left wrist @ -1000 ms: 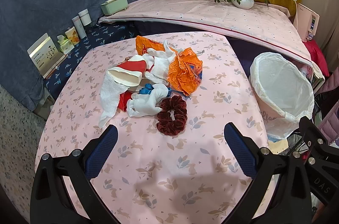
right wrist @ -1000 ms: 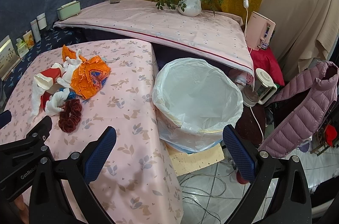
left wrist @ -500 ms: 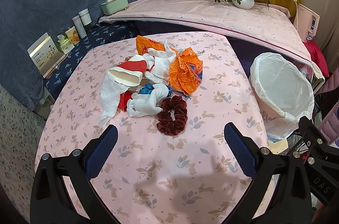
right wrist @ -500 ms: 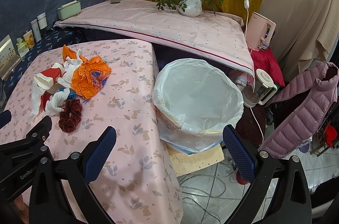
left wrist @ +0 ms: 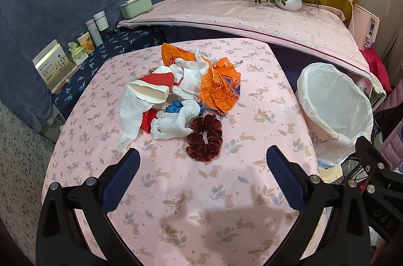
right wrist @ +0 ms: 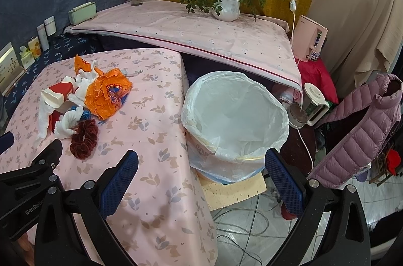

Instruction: Collect trash

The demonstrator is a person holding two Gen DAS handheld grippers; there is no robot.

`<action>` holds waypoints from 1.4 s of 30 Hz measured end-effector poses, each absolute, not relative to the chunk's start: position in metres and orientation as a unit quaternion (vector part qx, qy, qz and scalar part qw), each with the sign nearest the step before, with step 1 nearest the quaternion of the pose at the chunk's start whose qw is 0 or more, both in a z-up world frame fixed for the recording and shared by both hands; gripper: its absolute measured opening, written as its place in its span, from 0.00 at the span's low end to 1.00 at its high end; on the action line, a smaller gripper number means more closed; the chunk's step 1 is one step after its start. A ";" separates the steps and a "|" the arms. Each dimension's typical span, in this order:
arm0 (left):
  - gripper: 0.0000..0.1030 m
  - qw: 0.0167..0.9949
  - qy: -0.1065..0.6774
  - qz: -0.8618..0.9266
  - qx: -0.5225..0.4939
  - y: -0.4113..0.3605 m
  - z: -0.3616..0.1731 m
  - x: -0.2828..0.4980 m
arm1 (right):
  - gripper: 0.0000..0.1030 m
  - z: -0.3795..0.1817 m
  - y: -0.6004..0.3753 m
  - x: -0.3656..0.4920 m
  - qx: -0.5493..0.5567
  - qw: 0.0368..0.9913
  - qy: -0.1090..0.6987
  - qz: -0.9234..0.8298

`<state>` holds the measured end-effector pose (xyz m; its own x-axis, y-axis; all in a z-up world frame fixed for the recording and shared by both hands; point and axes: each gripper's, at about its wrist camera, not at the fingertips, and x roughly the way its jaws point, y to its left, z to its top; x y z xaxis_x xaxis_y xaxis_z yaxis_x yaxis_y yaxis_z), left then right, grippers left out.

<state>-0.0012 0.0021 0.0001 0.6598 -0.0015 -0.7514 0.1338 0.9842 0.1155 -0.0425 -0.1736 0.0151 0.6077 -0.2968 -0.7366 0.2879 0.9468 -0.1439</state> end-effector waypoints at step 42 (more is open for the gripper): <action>0.93 0.910 0.413 -0.008 0.043 0.053 -0.018 0.034 | 0.93 0.007 -0.148 -0.016 0.007 0.910 0.387 -0.147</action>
